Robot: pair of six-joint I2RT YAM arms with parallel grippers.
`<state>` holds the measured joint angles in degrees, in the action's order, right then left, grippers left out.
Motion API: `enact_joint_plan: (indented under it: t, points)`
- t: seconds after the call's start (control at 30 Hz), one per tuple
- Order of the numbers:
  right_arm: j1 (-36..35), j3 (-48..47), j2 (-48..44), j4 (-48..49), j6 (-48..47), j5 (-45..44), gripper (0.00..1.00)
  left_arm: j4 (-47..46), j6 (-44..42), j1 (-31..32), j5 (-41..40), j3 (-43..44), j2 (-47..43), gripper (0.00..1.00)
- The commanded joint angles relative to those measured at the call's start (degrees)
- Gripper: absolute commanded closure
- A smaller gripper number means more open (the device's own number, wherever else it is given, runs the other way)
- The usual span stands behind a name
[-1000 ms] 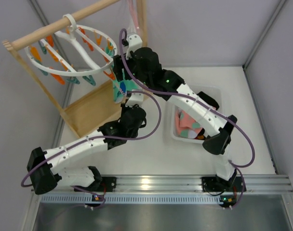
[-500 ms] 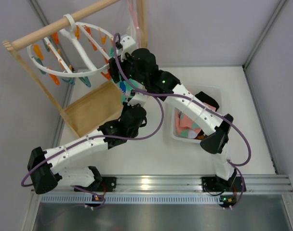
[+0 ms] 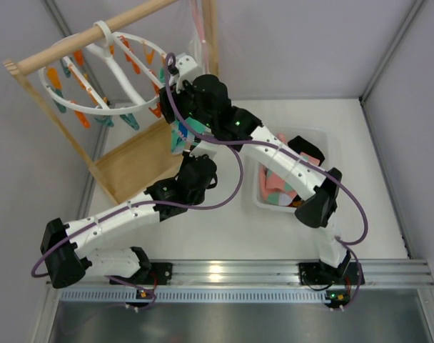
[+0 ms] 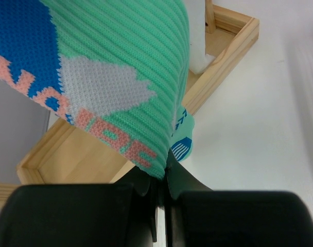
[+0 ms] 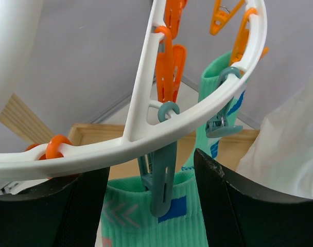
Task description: Remove the socks clipped to the hanger
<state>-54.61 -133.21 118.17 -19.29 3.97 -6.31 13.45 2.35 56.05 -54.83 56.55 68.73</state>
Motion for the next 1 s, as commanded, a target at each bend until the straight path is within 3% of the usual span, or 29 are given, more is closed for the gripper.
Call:
enact_joint_plan:
  t: [0.0,0.23,0.47,0.6,0.63,0.93,0.97]
  points:
    - [-0.67,-2.5,1.63,5.66,-1.24,-3.88,0.37,-1.59,-1.56,0.37,0.86,1.98,-1.49,1.0]
    - [-1.9,-2.58,2.15,8.12,-2.56,-6.52,0.47,-1.68,-1.3,0.37,1.74,1.72,-1.14,1.0]
    - [-1.99,-2.67,1.8,10.41,-2.12,-6.79,0.69,-1.94,0.19,0.37,3.5,0.14,-2.37,1.0]
    - [-2.08,-2.5,1.36,10.67,-2.12,-6.0,0.96,-1.94,1.16,0.29,4.64,-0.57,-2.64,1.0]
    - [-2.17,-2.5,1.1,10.59,-2.12,-5.39,0.99,-1.94,1.43,0.29,4.82,-0.74,-2.46,1.0]
    - [-2.08,-1.97,-0.39,9.27,-0.8,-0.38,1.0,-1.85,7.32,0.2,6.4,-5.14,-5.88,1.0]
    - [-2.08,-0.23,-1.27,9.53,-0.54,0.58,0.91,-1.68,7.75,0.2,9.27,-4.62,-9.02,1.0]
